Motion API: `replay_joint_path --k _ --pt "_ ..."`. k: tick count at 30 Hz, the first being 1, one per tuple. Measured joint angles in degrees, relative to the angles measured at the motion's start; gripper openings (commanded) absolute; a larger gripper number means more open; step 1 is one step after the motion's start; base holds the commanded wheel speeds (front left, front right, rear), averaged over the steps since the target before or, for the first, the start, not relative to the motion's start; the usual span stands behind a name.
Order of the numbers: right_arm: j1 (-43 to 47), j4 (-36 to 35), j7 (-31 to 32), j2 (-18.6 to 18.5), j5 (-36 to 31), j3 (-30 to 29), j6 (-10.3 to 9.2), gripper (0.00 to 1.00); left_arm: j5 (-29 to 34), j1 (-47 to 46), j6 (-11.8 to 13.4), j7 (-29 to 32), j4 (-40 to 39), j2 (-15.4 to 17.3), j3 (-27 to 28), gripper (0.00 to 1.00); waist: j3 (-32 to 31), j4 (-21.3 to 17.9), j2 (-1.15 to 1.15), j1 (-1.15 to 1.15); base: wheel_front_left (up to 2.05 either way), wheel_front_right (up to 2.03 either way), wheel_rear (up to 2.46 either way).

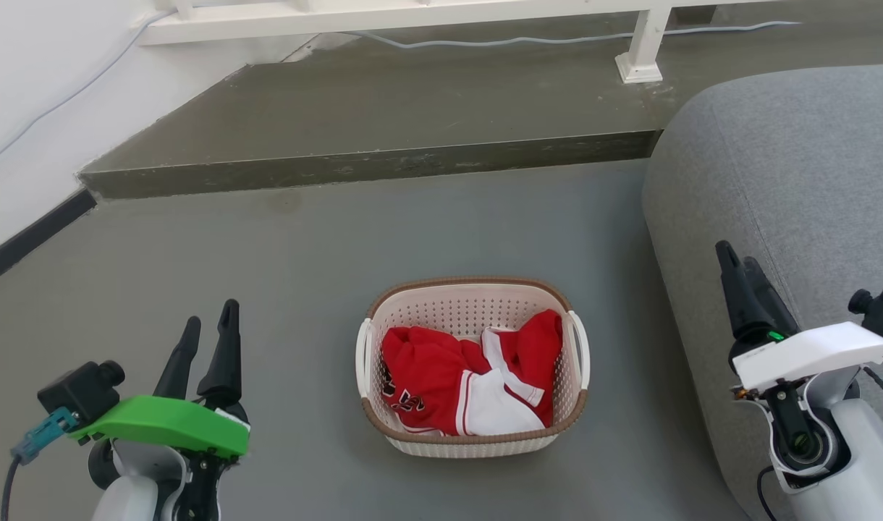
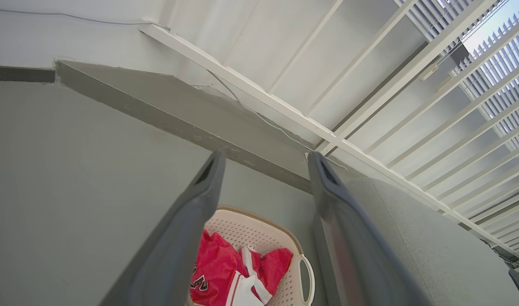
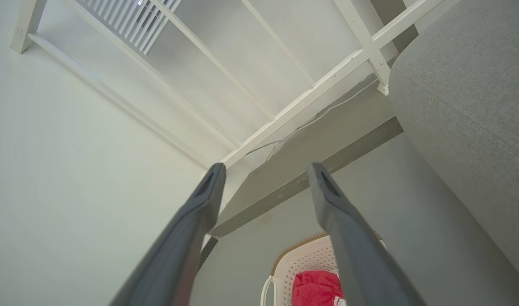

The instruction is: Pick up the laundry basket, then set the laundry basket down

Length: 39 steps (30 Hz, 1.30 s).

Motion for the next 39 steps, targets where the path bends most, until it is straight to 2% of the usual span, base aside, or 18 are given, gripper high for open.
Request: replay_joint_path --k 6,39 --pt "-0.5 0.57 -1.11 -0.44 -4.99 1.79 -0.91 1.0 5.49 -0.97 0.23 -1.32 -0.27 -0.19 -0.79 1.0 0.16 0.0 0.0 0.0 0.0 0.0 0.0" --pt "-3.5 1.13 -6.7 -1.41 -24.8 6.95 -1.4 1.0 27.91 -2.49 0.22 -6.67 -2.16 -1.57 -3.5 1.0 1.3 -0.17 0.0 0.0 0.0 0.0 0.0"
